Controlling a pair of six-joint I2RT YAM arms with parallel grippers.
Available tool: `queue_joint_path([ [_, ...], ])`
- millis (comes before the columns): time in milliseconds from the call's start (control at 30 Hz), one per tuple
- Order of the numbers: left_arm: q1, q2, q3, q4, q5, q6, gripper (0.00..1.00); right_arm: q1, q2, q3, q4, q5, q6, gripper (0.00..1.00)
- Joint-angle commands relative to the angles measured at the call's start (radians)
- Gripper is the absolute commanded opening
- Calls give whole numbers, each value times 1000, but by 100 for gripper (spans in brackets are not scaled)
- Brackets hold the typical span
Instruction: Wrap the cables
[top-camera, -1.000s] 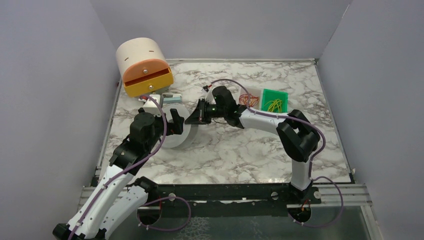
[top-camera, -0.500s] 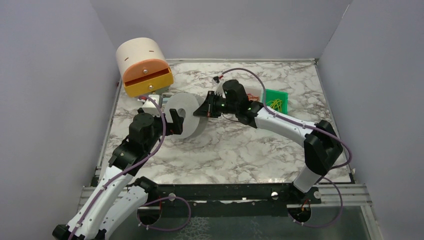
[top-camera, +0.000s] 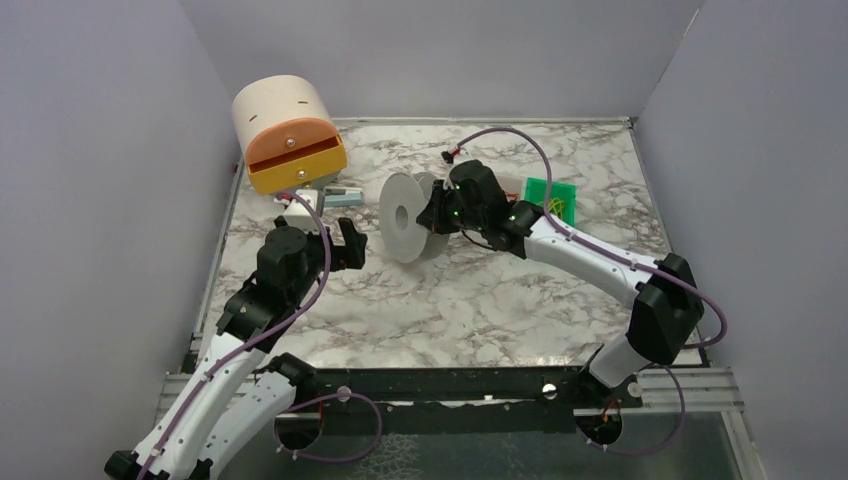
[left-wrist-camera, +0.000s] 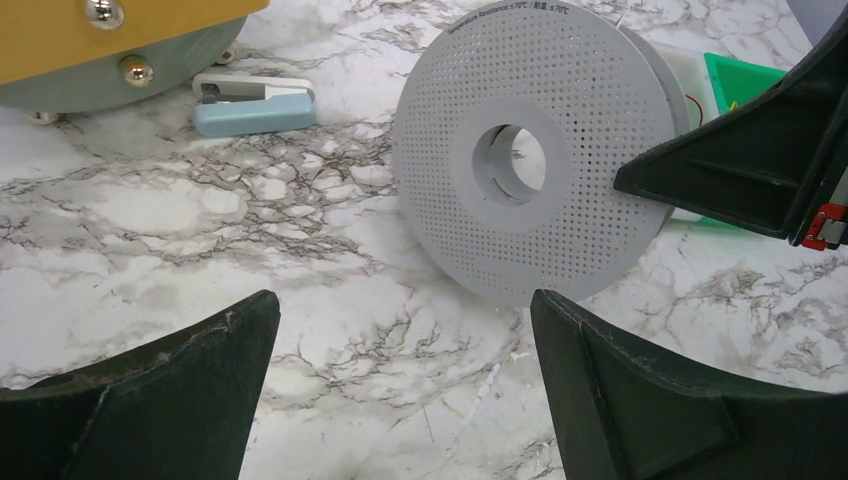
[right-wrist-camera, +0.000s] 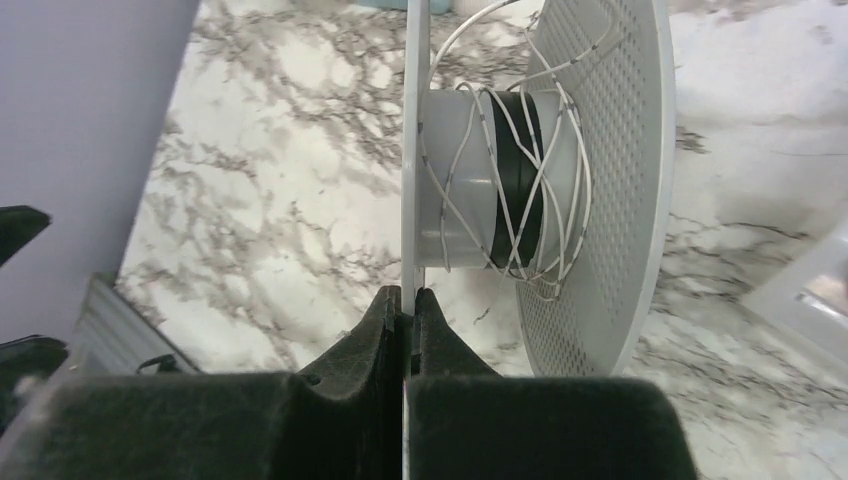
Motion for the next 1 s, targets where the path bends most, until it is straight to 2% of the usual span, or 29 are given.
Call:
queue_joint_path([
  [0, 9, -10, 11, 9, 12, -9, 98, 18, -41, 82, -70, 213, -96, 1],
  [500, 10, -17, 11, 9, 21, -9, 98, 103, 31, 205, -254, 520, -124, 1],
  [967, 13, -7, 11, 17, 41, -8, 98, 156, 96, 233, -323, 617, -84, 1],
])
